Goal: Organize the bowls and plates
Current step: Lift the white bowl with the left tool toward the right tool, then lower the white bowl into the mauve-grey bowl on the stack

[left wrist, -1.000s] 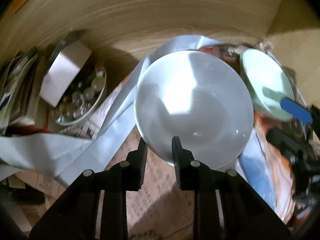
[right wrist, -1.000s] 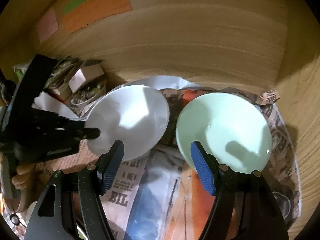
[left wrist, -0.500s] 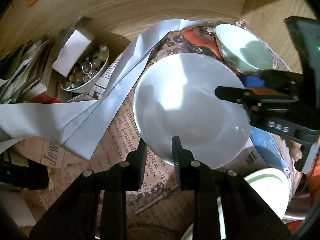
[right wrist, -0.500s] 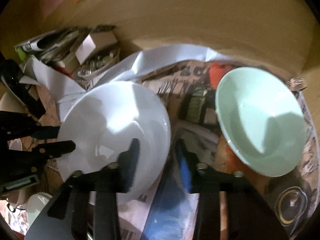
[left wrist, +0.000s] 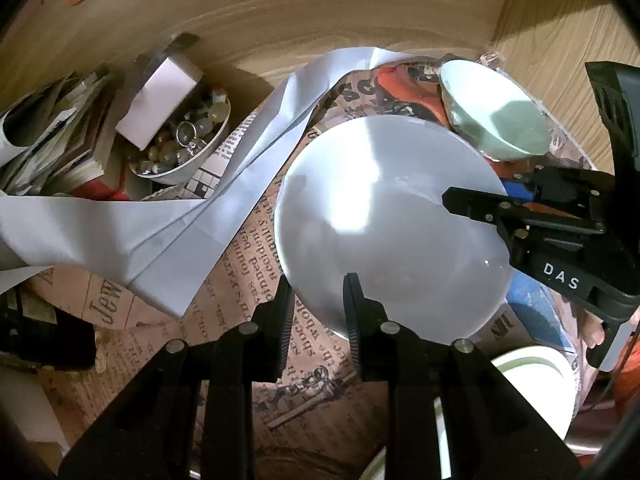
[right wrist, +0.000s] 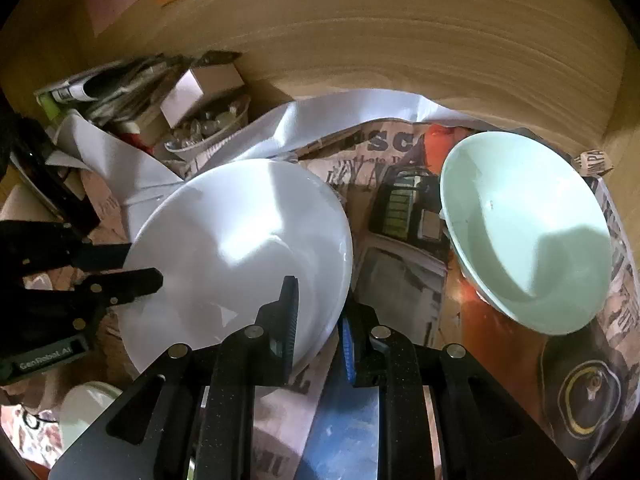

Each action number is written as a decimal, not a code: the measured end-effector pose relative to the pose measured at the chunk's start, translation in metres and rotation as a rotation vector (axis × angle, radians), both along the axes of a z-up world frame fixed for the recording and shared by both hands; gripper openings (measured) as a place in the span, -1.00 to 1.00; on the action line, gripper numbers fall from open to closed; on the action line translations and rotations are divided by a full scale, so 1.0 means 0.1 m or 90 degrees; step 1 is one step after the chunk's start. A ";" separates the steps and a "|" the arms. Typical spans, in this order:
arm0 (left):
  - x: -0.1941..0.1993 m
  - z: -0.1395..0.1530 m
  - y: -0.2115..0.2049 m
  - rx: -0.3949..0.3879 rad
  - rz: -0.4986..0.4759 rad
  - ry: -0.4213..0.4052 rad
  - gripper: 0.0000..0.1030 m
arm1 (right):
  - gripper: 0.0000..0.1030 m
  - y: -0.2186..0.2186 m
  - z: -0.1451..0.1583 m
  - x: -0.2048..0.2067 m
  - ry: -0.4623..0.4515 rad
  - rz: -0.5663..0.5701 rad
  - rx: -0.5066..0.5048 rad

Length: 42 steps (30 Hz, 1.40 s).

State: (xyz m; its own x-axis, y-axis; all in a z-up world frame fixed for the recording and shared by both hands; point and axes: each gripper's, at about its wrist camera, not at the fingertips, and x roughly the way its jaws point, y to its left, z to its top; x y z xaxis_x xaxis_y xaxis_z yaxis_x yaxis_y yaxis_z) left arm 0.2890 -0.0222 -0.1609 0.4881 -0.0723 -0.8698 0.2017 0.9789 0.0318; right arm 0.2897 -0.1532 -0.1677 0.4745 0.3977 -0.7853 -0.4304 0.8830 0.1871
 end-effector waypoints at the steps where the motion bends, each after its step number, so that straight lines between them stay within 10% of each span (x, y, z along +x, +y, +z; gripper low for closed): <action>1: -0.03 0.02 0.00 -0.001 0.000 -0.005 -0.53 | -0.67 -0.01 0.03 -0.02 -0.003 -0.001 0.001; 42: -1.66 0.80 0.58 -0.064 0.080 -0.209 -0.53 | -0.67 0.48 0.85 -1.29 -0.153 0.048 0.036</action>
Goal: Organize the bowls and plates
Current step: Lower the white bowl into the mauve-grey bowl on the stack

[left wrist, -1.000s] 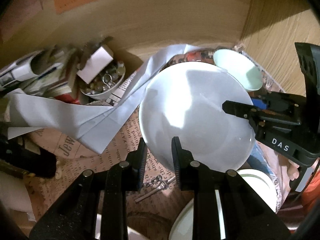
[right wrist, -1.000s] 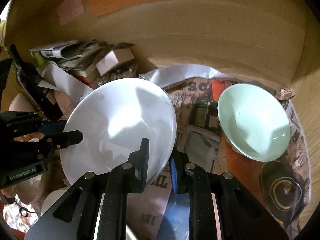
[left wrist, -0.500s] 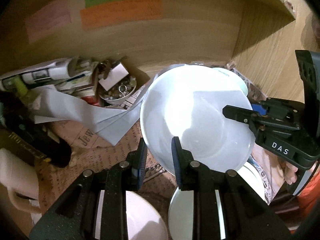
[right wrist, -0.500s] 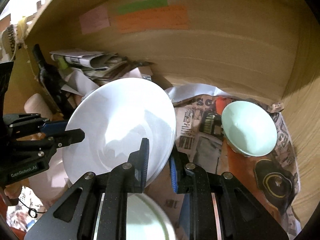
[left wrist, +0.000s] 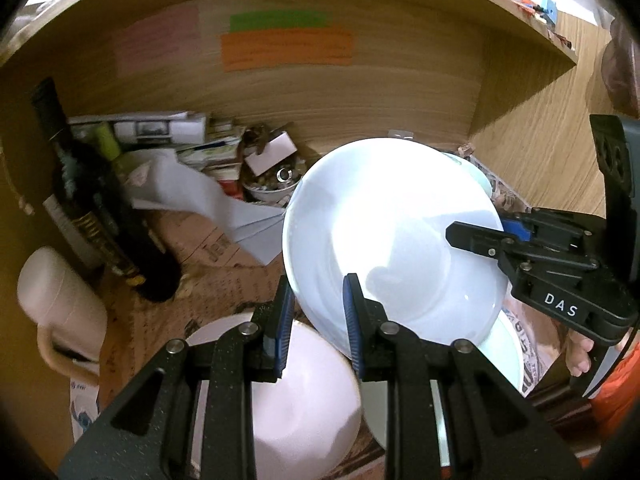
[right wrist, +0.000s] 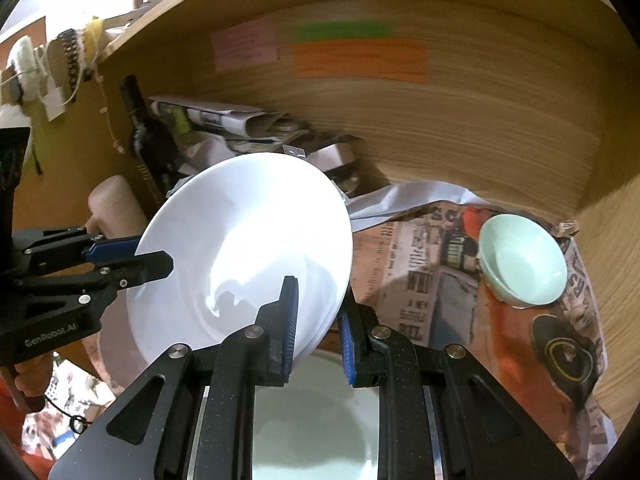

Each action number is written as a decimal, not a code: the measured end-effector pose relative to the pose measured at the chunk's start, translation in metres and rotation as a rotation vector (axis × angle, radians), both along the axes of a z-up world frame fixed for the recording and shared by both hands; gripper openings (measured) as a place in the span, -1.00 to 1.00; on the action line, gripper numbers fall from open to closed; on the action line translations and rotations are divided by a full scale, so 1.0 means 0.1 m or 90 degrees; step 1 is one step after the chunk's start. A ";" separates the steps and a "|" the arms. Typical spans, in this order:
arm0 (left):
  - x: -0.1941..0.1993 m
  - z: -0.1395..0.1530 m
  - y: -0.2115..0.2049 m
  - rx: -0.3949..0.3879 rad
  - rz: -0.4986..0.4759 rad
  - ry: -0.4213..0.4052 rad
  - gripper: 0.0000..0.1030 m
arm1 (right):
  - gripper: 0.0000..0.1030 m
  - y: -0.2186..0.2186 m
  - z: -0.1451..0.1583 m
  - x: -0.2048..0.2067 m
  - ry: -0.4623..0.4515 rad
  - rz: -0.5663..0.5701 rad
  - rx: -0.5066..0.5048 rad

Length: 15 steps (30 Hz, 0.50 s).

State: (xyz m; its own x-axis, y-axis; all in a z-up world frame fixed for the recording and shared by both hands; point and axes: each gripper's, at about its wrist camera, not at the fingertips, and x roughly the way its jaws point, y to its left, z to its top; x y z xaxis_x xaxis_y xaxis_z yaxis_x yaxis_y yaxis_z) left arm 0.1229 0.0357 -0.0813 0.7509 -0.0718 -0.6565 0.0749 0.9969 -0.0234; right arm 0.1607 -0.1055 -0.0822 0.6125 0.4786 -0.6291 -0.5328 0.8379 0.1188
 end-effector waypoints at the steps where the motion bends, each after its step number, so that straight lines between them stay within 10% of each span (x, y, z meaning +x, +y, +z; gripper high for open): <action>1: -0.05 -0.01 0.03 -0.002 0.005 -0.001 -0.53 | -0.67 0.03 0.00 -0.03 0.000 0.004 0.002; 15: -0.57 -0.16 0.51 -0.015 0.076 0.000 -0.53 | -0.67 0.49 -0.12 -0.30 0.013 0.077 0.008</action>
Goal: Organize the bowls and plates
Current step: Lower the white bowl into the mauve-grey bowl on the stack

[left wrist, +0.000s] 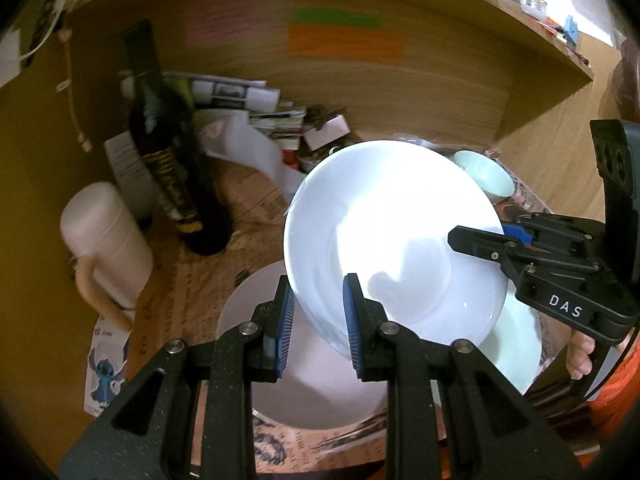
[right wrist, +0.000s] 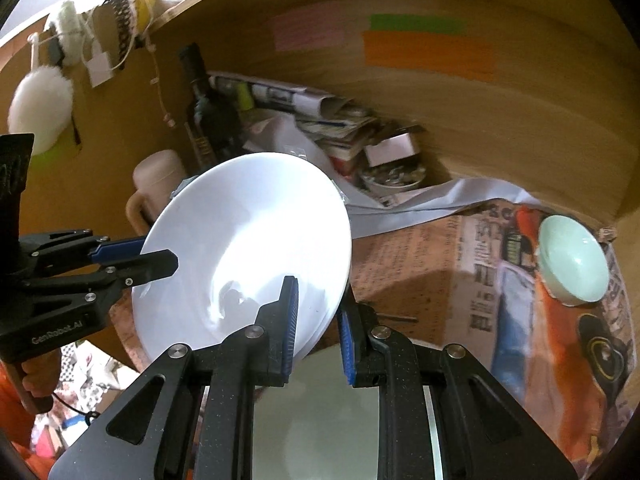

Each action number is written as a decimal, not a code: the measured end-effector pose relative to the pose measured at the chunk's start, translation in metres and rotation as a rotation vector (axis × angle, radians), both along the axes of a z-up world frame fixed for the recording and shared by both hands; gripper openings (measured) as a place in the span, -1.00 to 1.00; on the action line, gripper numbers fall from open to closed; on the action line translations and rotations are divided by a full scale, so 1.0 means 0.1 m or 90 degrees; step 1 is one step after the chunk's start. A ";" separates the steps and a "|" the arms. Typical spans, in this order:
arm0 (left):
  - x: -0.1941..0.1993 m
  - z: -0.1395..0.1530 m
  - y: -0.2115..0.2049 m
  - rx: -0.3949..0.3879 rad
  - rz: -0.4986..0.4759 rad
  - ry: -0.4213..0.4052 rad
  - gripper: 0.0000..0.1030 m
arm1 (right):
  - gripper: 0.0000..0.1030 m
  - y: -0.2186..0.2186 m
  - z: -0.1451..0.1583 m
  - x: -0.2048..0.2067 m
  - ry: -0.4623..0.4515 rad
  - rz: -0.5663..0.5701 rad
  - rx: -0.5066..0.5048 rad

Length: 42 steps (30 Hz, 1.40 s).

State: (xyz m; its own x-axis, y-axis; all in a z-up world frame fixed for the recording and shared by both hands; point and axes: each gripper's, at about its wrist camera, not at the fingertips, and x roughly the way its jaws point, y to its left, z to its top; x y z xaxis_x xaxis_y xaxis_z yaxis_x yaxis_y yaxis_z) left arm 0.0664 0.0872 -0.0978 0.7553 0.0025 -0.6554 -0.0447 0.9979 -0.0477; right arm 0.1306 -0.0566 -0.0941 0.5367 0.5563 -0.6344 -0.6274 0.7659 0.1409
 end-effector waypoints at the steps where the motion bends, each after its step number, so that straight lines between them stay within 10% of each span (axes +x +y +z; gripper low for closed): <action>1: -0.03 -0.01 0.03 -0.002 0.004 0.001 -0.53 | -0.67 0.04 -0.02 -0.01 0.002 0.005 -0.002; 42: -0.13 -0.58 0.41 0.026 0.060 0.080 -0.53 | -0.60 0.62 -0.59 -0.02 0.088 0.082 -0.086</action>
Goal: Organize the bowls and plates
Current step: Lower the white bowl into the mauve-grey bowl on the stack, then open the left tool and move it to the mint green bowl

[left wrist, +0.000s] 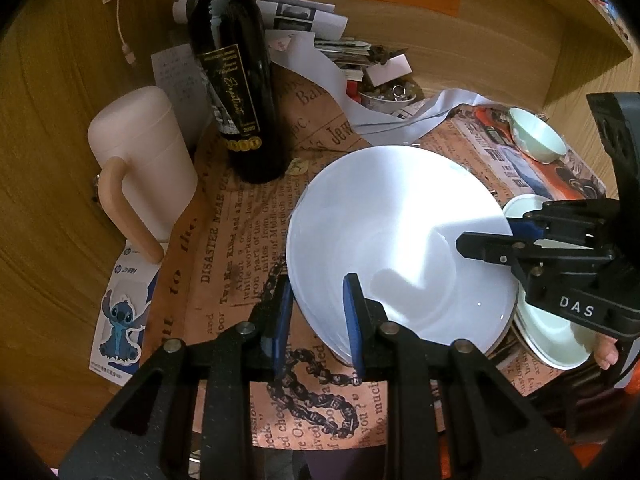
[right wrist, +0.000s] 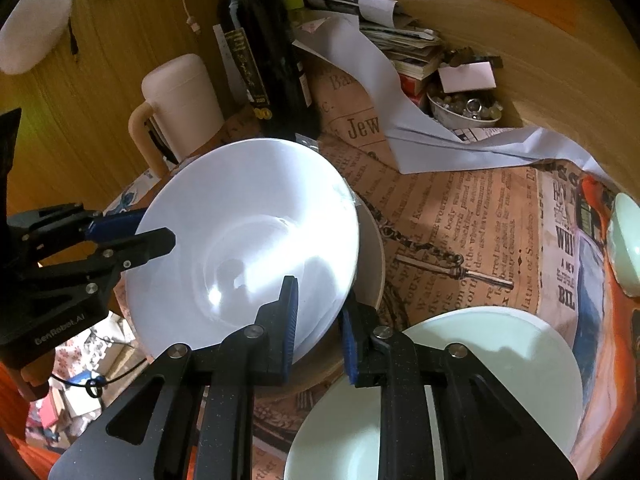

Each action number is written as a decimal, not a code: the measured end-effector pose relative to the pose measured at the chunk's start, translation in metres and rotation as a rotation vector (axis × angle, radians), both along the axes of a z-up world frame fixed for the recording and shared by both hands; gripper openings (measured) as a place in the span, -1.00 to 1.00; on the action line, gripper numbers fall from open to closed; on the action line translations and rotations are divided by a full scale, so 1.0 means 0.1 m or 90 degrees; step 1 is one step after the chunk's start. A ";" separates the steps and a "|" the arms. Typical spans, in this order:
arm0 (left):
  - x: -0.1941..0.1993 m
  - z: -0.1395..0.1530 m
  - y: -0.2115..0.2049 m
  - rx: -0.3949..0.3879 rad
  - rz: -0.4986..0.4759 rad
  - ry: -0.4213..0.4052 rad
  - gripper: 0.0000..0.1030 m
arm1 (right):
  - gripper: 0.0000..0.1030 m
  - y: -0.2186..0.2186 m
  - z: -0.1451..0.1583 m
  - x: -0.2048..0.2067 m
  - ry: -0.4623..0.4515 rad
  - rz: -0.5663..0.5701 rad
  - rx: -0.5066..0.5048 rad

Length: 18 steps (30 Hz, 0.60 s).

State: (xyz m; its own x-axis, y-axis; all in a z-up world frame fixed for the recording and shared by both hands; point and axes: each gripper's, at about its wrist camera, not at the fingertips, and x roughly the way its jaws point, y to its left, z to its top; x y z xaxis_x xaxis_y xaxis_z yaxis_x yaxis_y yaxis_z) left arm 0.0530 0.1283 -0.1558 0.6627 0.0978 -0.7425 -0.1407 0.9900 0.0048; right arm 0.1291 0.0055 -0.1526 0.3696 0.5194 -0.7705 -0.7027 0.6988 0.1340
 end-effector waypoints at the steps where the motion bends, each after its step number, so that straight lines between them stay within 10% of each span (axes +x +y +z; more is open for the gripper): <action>1: 0.01 0.00 0.01 -0.001 0.001 0.002 -0.53 | -0.56 0.02 0.00 -0.01 -0.010 0.001 -0.007; 13: 0.05 0.05 0.00 0.002 0.000 0.010 -0.46 | -0.38 0.02 0.06 -0.01 -0.028 0.015 -0.015; 18: 0.01 0.21 -0.07 0.019 0.001 -0.023 0.10 | 0.08 -0.11 0.26 -0.06 -0.091 -0.010 0.010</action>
